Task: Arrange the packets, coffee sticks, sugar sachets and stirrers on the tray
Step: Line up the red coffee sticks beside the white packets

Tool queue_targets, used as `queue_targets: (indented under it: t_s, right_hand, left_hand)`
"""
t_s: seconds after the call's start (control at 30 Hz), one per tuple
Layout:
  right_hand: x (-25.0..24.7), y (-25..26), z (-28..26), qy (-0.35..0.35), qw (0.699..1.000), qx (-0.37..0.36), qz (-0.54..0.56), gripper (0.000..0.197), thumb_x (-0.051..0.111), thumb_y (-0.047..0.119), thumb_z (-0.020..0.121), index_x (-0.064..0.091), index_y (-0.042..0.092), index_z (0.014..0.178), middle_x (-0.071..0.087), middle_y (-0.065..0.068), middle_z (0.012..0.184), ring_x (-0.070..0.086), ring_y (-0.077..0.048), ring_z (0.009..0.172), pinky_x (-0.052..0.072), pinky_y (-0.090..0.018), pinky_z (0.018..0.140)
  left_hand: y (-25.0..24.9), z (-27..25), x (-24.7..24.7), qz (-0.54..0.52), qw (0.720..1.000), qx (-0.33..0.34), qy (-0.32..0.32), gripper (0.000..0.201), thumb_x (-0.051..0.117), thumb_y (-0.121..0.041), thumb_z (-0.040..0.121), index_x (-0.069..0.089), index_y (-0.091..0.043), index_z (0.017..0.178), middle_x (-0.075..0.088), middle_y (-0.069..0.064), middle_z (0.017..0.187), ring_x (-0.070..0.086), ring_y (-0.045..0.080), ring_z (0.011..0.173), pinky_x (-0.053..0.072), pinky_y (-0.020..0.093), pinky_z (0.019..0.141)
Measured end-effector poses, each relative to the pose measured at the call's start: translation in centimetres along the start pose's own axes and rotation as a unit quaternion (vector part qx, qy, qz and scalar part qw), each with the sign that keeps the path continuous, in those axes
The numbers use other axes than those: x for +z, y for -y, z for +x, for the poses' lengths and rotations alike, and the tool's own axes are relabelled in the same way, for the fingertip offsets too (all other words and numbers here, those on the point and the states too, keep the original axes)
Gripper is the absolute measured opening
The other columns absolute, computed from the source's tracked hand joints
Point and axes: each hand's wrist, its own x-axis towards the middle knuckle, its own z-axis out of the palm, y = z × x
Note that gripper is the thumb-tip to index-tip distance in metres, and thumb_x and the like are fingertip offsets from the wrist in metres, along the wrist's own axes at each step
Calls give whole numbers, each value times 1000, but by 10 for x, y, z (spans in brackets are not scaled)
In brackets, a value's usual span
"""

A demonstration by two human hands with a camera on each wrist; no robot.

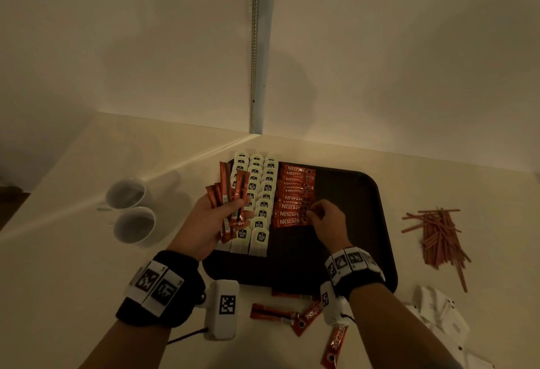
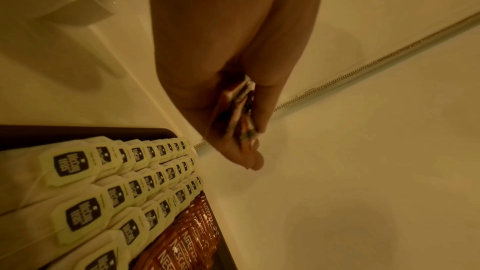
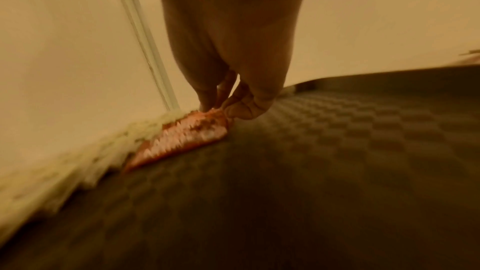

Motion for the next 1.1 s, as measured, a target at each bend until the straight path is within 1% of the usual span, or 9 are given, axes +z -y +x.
queue_targets:
  t_s: [0.17, 0.3, 0.37, 0.43, 0.53, 0.7, 0.87, 1.0, 1.1]
  right_hand:
    - [-29, 81, -28, 94, 976, -71, 181, 23, 53, 44, 90, 57, 22, 97, 59, 9, 86, 58, -4, 73, 45, -16, 62]
    - [-32, 121, -44, 160, 963, -144, 164, 27, 59, 38, 88, 61, 15, 101, 60, 5, 82, 56, 1, 55, 45, -11, 52]
    - [-35, 122, -45, 166, 956, -132, 202, 18, 60, 24, 90, 61, 9, 100, 61, 0, 86, 59, 1, 59, 47, -10, 55]
    - [-39, 117, -47, 198, 931, -103, 289, 9, 57, 12, 91, 59, 7, 98, 62, -7, 89, 64, -5, 67, 52, -16, 63]
    - [-46, 109, -51, 213, 894, -86, 384, 11, 52, 2, 91, 58, 7, 99, 60, -9, 102, 67, -12, 83, 55, -21, 74]
    - [-42, 106, -60, 184, 878, -108, 429, 25, 52, -2, 89, 62, 14, 107, 56, -12, 122, 61, -25, 108, 55, -28, 83]
    - [-36, 108, -65, 164, 891, -128, 404, 30, 63, 9, 85, 65, 19, 114, 60, -3, 120, 61, -21, 110, 54, -32, 87]
    - [-32, 114, -71, 154, 892, -163, 392, 32, 61, 1, 85, 63, 12, 115, 67, 4, 112, 64, -13, 105, 53, -23, 84]
    - [-30, 115, -73, 174, 876, -152, 424, 29, 57, 0, 87, 64, 15, 111, 68, -1, 108, 66, -13, 97, 53, -20, 79]
  left_hand:
    - [-3, 4, 15, 119, 992, 15, 29, 11, 56, 0, 91, 55, -10, 85, 68, 11, 96, 68, 20, 72, 57, 30, 69]
    - [-5, 4, 23, 161, 983, 1, 85, 6, 57, -9, 93, 55, -6, 97, 66, 9, 99, 69, 17, 76, 56, 23, 67]
    - [-4, 5, 22, 143, 987, 3, 76, 18, 55, -16, 95, 56, -1, 104, 69, 11, 106, 71, 20, 83, 57, 25, 70]
    - [-6, 2, 18, 102, 994, 14, 36, 17, 54, -19, 96, 56, -2, 94, 70, 14, 105, 71, 25, 88, 59, 31, 73]
    - [-9, 1, 13, 30, 999, 24, -27, 14, 56, -18, 94, 53, -12, 82, 71, 8, 93, 71, 24, 79, 57, 26, 60]
    - [-16, 1, 21, 47, 996, 70, -41, 20, 66, -21, 87, 65, -11, 103, 72, 4, 93, 69, 15, 69, 46, 19, 49]
    - [-20, 1, 25, 115, 980, 138, -87, 11, 72, -21, 82, 70, -14, 90, 73, 6, 75, 67, 14, 62, 45, 26, 53]
    - [-21, -2, 29, 173, 963, 188, -86, 11, 76, -19, 78, 71, -12, 85, 71, 2, 72, 67, 8, 57, 48, 13, 54]
    - [-21, -2, 29, 205, 953, 201, -94, 13, 79, -21, 76, 72, -13, 83, 72, 3, 69, 68, 11, 59, 53, 19, 62]
